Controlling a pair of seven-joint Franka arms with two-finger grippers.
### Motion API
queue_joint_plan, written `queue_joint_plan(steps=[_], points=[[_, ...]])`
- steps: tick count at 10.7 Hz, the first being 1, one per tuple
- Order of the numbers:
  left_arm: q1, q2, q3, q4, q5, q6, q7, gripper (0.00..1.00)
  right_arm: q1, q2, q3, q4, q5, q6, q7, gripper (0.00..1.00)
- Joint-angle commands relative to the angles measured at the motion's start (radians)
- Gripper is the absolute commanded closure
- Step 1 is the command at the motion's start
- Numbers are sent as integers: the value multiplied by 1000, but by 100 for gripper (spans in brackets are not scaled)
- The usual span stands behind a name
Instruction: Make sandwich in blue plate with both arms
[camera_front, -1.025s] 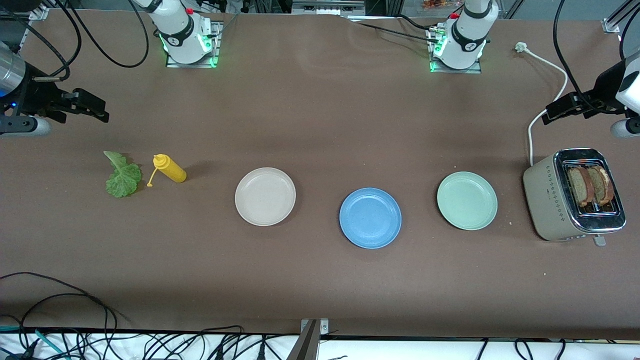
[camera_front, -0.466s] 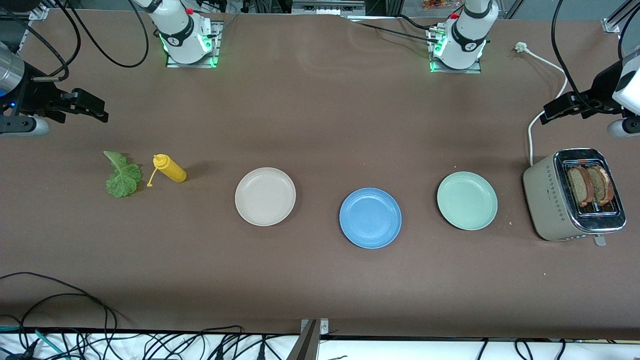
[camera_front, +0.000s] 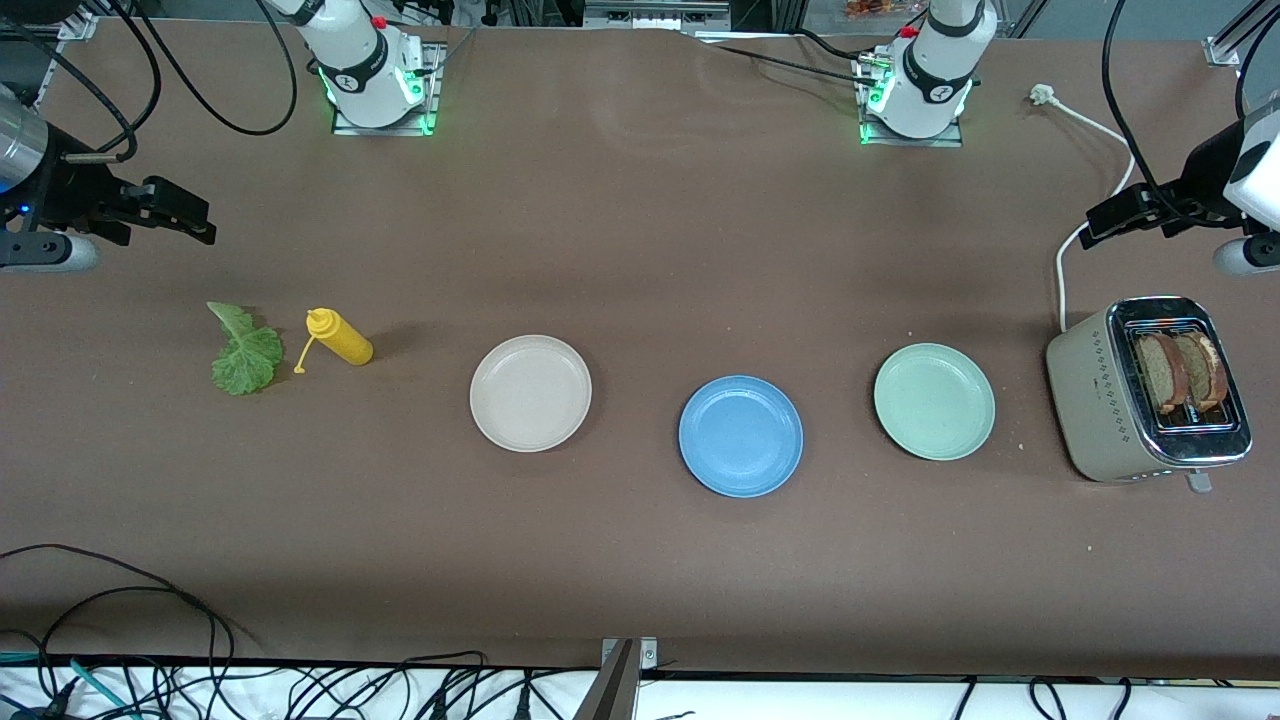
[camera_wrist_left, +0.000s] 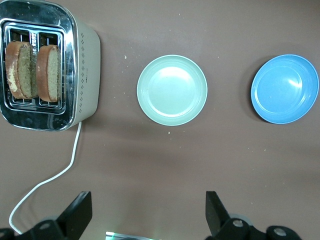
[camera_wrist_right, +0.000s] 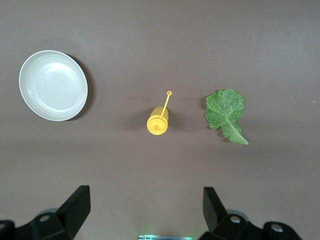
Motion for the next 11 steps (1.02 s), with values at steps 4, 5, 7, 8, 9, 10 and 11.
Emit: queue_joint_plan(steps=[4,5,7,8,9,10,11], points=[[3,22,10,32,18,-10,16,0,-10,-17,1,-10,7,-12,1,0],[4,24,11,32,18,-8,16,0,-10,-17,1,-10,9,-12,2,0],[4,34,14,32,17,-5,16,0,-10,-16,1,-10,12,-6,2,0],[16,60,17,32,18,27,14,0,-10,-16,1,-10,12,-3,4,0],[22,86,16,33,58,71,16,0,-10,-16,1,-10,12,-6,2,0],[23,111,14,36,128,87,17,0,-10,-16,1,-10,12,-8,-2,0],[15,134,13,36,180,89,17,0,-12,-16,-1,-10,12,-8,-7,0]])
